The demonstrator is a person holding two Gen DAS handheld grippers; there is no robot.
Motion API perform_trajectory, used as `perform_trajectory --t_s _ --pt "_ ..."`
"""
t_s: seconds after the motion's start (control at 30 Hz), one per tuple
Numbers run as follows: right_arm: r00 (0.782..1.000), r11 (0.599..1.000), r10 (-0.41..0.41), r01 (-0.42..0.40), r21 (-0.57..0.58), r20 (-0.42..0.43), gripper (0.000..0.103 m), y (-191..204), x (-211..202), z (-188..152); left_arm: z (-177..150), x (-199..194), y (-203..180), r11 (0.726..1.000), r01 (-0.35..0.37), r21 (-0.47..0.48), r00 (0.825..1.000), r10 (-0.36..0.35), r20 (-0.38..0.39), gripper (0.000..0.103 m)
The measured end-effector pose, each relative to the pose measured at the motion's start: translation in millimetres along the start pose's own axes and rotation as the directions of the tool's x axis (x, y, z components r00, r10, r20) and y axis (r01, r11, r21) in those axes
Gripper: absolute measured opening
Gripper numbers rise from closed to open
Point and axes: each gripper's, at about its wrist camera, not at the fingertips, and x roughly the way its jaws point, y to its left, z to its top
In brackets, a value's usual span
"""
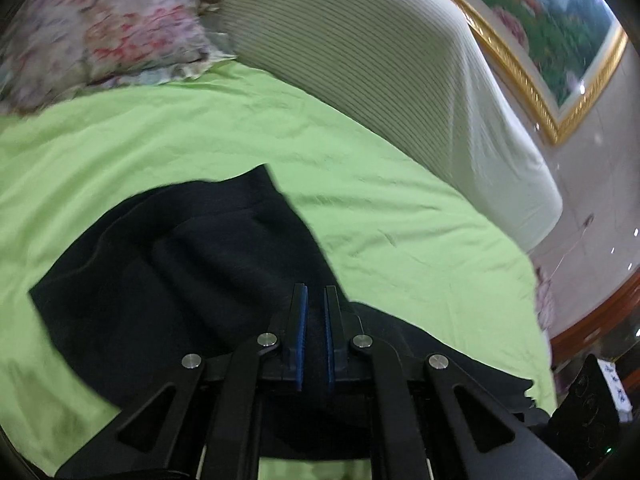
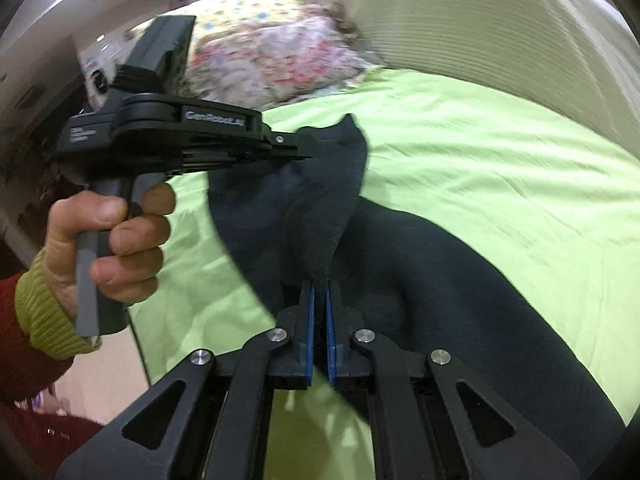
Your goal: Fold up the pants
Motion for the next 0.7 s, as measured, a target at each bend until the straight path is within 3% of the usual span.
perform_trajectory --t_s 0.07,0.1,0.17,0.2,0.23,0.3,0.33,0.4,0.43,0.47,0.5,0.53,0.67,0.7 --pt "1.0 0.999 -0.025 0.024 -0.044 -0.013 0.006 8.9 4.3 -3.2 -1.3 -4.2 3.4 1.0 0.023 -0.019 1.0 -0.024 -0.013 0.003" --pt "0.999 0.998 -0.028 0.027 -0.051 -0.019 0.006 9.5 5.6 -5.8 0.6 -4.2 3.2 0.999 0.031 -0.02 0.999 -0.031 -0.026 0.011" --pt "0.999 0.999 -0.024 0.023 -0.032 -0.032 0.006 6.5 10.6 -8.1 6.8 1.5 -5.3 1.0 0.007 0.005 0.998 -0.006 -0.07 0.032" --pt "0.999 1.0 -0.021 0.021 -0.019 -0.034 0.006 4.4 12.3 -8.8 8.7 5.3 -13.1 0.999 -0.042 0.034 0.995 0.045 -0.094 0.055" --pt "0.999 1.0 -0.015 0.015 -0.007 -0.029 0.006 2.3 10.9 -12.2 12.9 14.7 -23.8 0.99 -0.116 0.076 0.984 0.125 -0.127 0.072" --pt "1.0 1.0 -0.003 0.003 0.013 -0.023 0.006 2.1 10.2 -13.1 13.6 25.5 -37.5 0.975 -0.173 0.14 0.971 0.193 -0.14 0.072" --pt "1.0 1.0 -0.005 0.005 0.017 -0.021 0.006 4.1 9.5 -13.2 14.6 36.2 -47.2 0.955 -0.226 0.19 0.954 0.257 -0.157 0.072" --pt "1.0 1.0 -0.006 0.006 0.02 -0.019 0.006 5.7 8.9 -13.4 12.6 54.7 -58.8 0.913 -0.314 0.261 0.913 0.366 -0.181 0.071" --pt "1.0 1.0 -0.004 0.005 0.02 -0.018 0.006 6.8 9.1 -12.9 10.9 63.9 -64.5 0.888 -0.345 0.304 0.896 0.408 -0.175 0.063" --pt "1.0 1.0 -0.004 0.004 0.018 -0.017 0.006 7.7 8.4 -12.8 8.6 69.6 -67.2 0.865 -0.372 0.336 0.882 0.442 -0.162 0.052" --pt "1.0 1.0 -0.006 0.006 0.017 -0.016 0.006 8.2 7.6 -12.8 7.8 75.6 -66.3 0.848 -0.392 0.356 0.869 0.469 -0.159 0.023" --pt "1.0 1.0 -0.009 0.009 0.016 -0.014 0.006 8.0 6.6 -12.4 7.1 78.5 -61.4 0.863 -0.372 0.341 0.873 0.45 -0.187 0.006" --pt "1.0 1.0 -0.02 0.019 0.018 0.017 0.006 5.2 -4.4 -8.3 12.6 53.5 -37.9 0.938 -0.279 0.206 0.935 0.314 -0.165 0.004" --pt "0.999 1.0 -0.018 0.018 0.021 0.026 0.006 5.2 -7.4 -7.2 13.8 40.1 -32.7 0.963 -0.223 0.154 0.96 0.244 -0.138 0.004"
